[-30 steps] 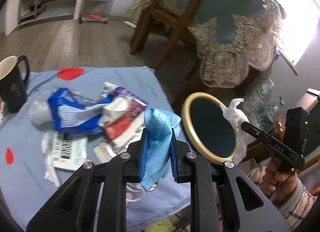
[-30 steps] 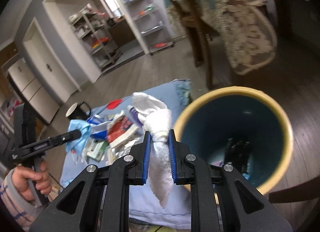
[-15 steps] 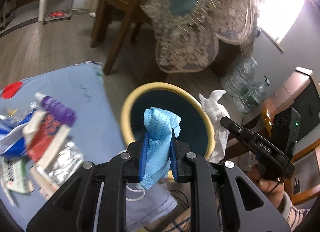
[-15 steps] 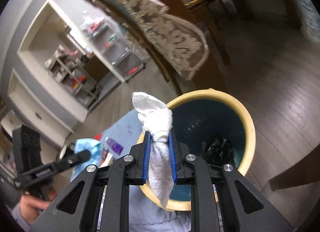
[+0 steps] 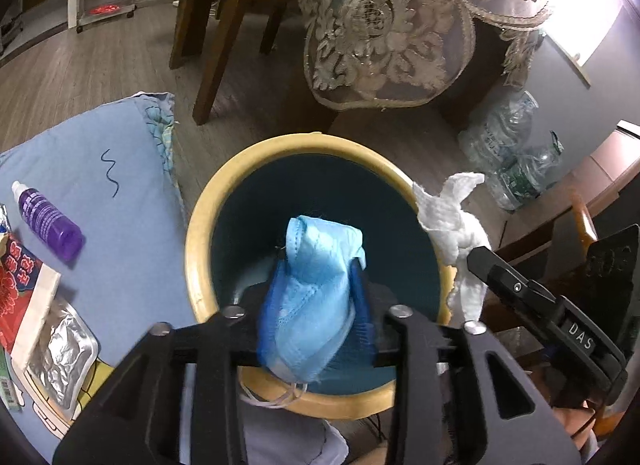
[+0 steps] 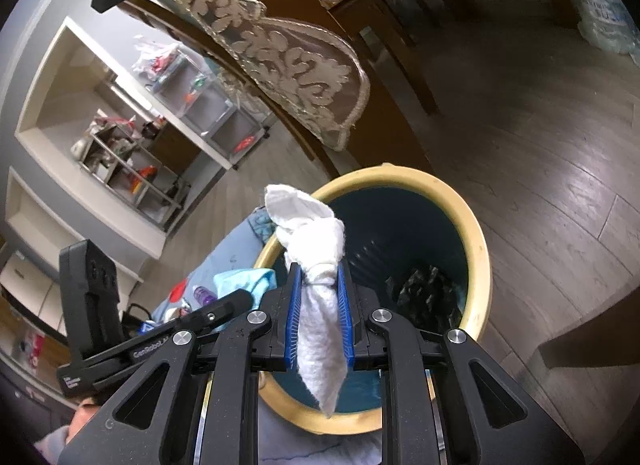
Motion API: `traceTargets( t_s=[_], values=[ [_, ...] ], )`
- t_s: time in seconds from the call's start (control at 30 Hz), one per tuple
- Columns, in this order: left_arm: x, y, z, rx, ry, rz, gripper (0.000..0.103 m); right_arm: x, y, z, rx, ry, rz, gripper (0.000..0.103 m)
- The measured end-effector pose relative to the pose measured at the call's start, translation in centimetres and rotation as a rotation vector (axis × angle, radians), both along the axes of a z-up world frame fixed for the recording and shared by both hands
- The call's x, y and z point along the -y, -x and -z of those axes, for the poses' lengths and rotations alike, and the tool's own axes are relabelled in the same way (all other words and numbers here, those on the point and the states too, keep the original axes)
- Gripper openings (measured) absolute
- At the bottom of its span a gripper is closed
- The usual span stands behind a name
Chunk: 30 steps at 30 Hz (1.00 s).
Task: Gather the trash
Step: 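Carry the blue mask and white tissue over the teal bin and open both grippers, then grasp white tissue with the left gripper while the right gripper grasps a clear plastic bag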
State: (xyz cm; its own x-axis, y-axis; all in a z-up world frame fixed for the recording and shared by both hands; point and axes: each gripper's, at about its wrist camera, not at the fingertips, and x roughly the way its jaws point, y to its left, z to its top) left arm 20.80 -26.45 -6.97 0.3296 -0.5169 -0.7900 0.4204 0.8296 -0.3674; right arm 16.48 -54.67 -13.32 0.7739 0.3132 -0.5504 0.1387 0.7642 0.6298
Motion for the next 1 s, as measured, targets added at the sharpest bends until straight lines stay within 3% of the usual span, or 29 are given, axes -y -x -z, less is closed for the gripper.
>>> traceTargets(
  t_s=[0.17,0.5,0.63,0.8,1.0],
  values=[
    [-1.4,0.4,-0.7,0.033,0.007,-0.015,0.058,-0.4,-0.5,0.4,-0.016,0.013,-0.005,0.019],
    [-3.8,1.4,-2.9,0.079,0.020,-0.025,0.068,-1.7,-1.1,0.6,-0.039,0.095,-0.029,0.025],
    [-6.1,2.5,-4.1,0.110,0.011,-0.034,0.073,-1.8,-1.1,0.7,-0.045,0.108,-0.020,0.047],
    [-9.9,3.7,-5.1,0.144,-0.019,-0.073,0.086,-1.7,-0.8,0.5,-0.039,0.119,-0.004,0.060],
    [-15.5,5.1,-6.3,0.183,-0.060,-0.152,0.092,-2.0,-0.6,0.0,-0.032,0.163,0.011,0.082]
  ],
)
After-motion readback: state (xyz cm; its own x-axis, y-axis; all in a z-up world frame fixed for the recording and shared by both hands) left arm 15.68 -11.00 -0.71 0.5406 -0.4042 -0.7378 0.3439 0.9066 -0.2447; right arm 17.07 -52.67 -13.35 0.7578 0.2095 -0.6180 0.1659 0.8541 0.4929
